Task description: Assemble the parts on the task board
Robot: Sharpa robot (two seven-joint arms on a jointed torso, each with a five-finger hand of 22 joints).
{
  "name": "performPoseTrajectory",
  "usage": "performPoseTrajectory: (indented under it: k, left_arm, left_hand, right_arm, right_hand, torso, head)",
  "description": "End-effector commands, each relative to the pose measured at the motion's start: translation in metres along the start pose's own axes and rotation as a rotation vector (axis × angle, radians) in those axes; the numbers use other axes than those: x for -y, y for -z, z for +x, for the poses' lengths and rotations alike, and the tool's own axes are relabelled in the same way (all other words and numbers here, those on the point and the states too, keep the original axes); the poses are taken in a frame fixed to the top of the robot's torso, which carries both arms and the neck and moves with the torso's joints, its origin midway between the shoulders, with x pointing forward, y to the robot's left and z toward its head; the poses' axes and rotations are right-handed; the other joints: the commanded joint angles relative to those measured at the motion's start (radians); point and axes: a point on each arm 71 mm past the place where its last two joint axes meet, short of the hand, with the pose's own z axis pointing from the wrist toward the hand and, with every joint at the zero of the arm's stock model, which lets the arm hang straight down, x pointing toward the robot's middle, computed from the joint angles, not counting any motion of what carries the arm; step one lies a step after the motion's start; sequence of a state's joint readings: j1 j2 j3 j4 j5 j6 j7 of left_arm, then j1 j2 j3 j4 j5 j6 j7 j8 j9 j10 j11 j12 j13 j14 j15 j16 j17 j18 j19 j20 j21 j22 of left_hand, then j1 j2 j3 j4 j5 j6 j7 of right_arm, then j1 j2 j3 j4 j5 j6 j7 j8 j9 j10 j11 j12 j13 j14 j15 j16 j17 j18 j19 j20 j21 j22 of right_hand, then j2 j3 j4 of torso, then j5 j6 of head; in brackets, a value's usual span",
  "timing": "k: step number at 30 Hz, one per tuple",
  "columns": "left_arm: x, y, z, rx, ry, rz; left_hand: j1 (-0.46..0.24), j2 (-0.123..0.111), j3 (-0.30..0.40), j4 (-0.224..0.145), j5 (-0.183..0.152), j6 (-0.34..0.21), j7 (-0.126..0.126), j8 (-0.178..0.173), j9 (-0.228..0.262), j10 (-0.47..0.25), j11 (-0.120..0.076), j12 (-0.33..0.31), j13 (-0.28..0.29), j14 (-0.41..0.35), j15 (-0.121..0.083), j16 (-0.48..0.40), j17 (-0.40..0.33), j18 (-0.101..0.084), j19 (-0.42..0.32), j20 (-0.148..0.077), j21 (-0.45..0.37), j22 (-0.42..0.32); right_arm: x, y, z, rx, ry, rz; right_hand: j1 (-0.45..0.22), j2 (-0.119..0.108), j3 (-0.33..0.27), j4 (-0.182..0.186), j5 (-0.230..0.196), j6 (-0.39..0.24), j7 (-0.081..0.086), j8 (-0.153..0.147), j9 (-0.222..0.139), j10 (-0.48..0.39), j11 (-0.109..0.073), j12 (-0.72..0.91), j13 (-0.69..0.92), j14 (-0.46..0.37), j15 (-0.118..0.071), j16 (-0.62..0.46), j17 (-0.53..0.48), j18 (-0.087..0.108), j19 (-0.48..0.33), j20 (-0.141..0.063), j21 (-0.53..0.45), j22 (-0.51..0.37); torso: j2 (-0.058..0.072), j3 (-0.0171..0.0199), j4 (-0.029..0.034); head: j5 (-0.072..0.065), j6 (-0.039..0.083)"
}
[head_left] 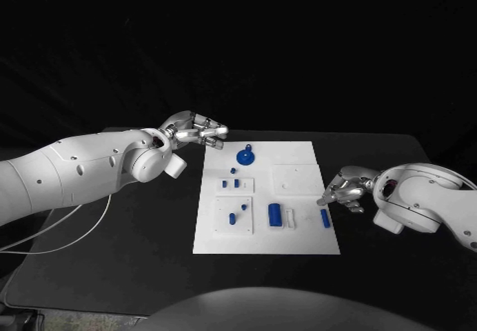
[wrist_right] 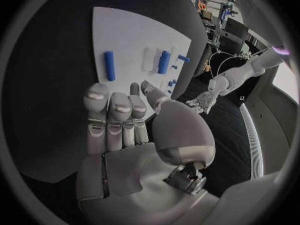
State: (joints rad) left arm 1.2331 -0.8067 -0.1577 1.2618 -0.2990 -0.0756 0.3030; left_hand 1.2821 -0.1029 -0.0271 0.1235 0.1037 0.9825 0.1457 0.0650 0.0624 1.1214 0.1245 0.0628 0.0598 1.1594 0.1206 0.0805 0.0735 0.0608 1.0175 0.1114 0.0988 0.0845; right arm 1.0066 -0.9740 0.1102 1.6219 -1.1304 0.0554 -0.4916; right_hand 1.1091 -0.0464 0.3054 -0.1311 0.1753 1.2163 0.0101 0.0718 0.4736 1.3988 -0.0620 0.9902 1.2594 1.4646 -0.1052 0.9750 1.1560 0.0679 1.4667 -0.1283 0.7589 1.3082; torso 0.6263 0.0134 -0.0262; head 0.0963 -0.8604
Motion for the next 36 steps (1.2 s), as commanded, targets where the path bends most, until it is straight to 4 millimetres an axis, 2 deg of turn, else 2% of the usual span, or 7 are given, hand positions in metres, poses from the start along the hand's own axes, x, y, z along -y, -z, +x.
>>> performPoseTrajectory:
  k: [1, 4, 7, 13, 17, 21, 36]
  left_arm:
    - [0.001, 0.000, 0.000, 0.023, -0.016, 0.008]
    - [0.002, 0.001, -0.001, 0.028, -0.020, 0.010]
    - [0.002, 0.001, 0.000, 0.030, -0.022, 0.012]
    - [0.002, 0.001, 0.000, 0.029, -0.022, 0.011]
    - [0.002, 0.001, 0.001, 0.027, -0.022, 0.010]
    - [0.002, 0.000, 0.001, 0.024, -0.021, 0.010]
    - [0.002, 0.000, 0.002, 0.015, -0.018, 0.005]
  left_hand:
    - [-0.003, 0.015, -0.003, -0.013, 0.003, 0.017, 0.001, 0.002, 0.001, 0.038, -0.005, -0.004, 0.001, 0.045, -0.019, 0.027, 0.001, -0.021, 0.025, -0.020, 0.016, 0.006]
    - [-0.005, 0.017, -0.004, -0.017, 0.003, 0.017, 0.001, 0.002, 0.001, 0.045, -0.006, -0.003, 0.001, 0.045, -0.020, 0.031, -0.001, -0.026, 0.025, -0.023, 0.017, 0.005]
    - [-0.007, 0.022, -0.005, -0.021, 0.004, 0.016, 0.001, 0.002, 0.001, 0.045, -0.006, -0.003, 0.001, 0.042, -0.020, 0.033, -0.002, -0.029, 0.023, -0.024, 0.017, 0.005]
    - [-0.008, 0.022, -0.006, -0.022, 0.004, 0.016, 0.002, 0.002, 0.001, 0.042, -0.005, -0.003, 0.001, 0.041, -0.019, 0.034, -0.002, -0.029, 0.023, -0.024, 0.018, 0.004]
    - [-0.010, 0.020, -0.005, -0.022, 0.002, 0.014, 0.002, 0.002, 0.001, 0.039, -0.004, -0.003, 0.001, 0.041, -0.019, 0.035, -0.002, -0.029, 0.023, -0.024, 0.018, 0.004]
    - [-0.010, 0.020, -0.005, -0.022, 0.002, 0.014, 0.001, 0.002, 0.001, 0.038, -0.004, -0.003, 0.001, 0.040, -0.019, 0.035, -0.002, -0.029, 0.022, -0.024, 0.018, 0.004]
    - [-0.012, 0.017, -0.002, -0.017, 0.000, 0.009, 0.001, 0.002, 0.001, 0.033, -0.004, -0.003, 0.001, 0.038, -0.018, 0.036, -0.002, -0.029, 0.020, -0.023, 0.019, 0.002]
  right_arm:
    - [0.009, 0.001, -0.003, 0.003, 0.115, 0.054]
    - [0.017, 0.001, -0.006, 0.011, 0.158, 0.117]
    - [0.024, 0.001, -0.005, 0.009, 0.188, 0.158]
    - [0.026, -0.002, 0.007, -0.016, 0.231, 0.188]
    - [0.024, -0.006, 0.014, -0.021, 0.248, 0.191]
    - [0.022, -0.010, 0.020, -0.017, 0.265, 0.194]
    - [0.012, -0.017, 0.031, 0.005, 0.274, 0.173]
  right_hand:
    - [-0.015, -0.028, 0.010, 0.041, -0.044, 0.004, -0.003, 0.001, 0.065, 0.006, -0.001, 0.013, 0.012, 0.006, 0.001, 0.008, 0.005, -0.014, 0.054, 0.001, 0.005, 0.008]
    - [-0.014, -0.080, 0.045, 0.112, -0.116, -0.004, -0.002, -0.001, 0.151, 0.007, 0.001, 0.011, 0.016, 0.006, 0.002, 0.014, 0.008, -0.015, 0.054, 0.002, 0.005, 0.011]
    - [-0.007, -0.108, 0.050, 0.163, -0.118, -0.017, -0.003, -0.006, 0.242, 0.008, 0.002, 0.008, 0.020, 0.005, 0.001, 0.019, 0.011, -0.014, 0.055, 0.002, 0.006, 0.014]
    - [-0.013, -0.107, 0.053, 0.166, -0.076, -0.018, -0.007, -0.006, 0.330, 0.013, -0.002, 0.009, 0.026, 0.005, 0.001, 0.024, 0.012, -0.017, 0.055, 0.002, 0.011, 0.019]
    - [-0.024, -0.113, 0.056, 0.176, -0.087, -0.021, -0.010, -0.007, 0.387, 0.014, -0.002, 0.009, 0.029, 0.005, 0.000, 0.027, 0.012, -0.017, 0.055, 0.000, 0.010, 0.021]
    - [-0.036, -0.118, 0.060, 0.182, -0.094, -0.023, -0.011, -0.007, 0.420, 0.013, -0.002, 0.008, 0.030, 0.005, -0.001, 0.027, 0.011, -0.016, 0.055, 0.000, 0.008, 0.021]
    - [-0.050, -0.136, 0.071, 0.213, -0.121, -0.026, -0.010, -0.007, 0.450, 0.012, -0.002, 0.005, 0.031, 0.004, -0.002, 0.025, 0.011, -0.015, 0.056, -0.001, 0.007, 0.020]
  torso:
    - [0.000, -0.0003, -0.0018]
    - [0.000, -0.0001, -0.0018]
    - [0.001, 0.0004, -0.0001]
    - [0.001, -0.0002, 0.0010]
    - [0.001, 0.0000, 0.0014]
    - [0.001, -0.0005, 0.0020]
    - [0.001, -0.0003, 0.0008]
  head:
    - [-0.014, 0.005]
    - [-0.019, 0.007]
    - [-0.025, 0.011]
    - [-0.034, 0.015]
    - [-0.036, 0.012]
    - [-0.034, 0.009]
    - [-0.029, -0.001]
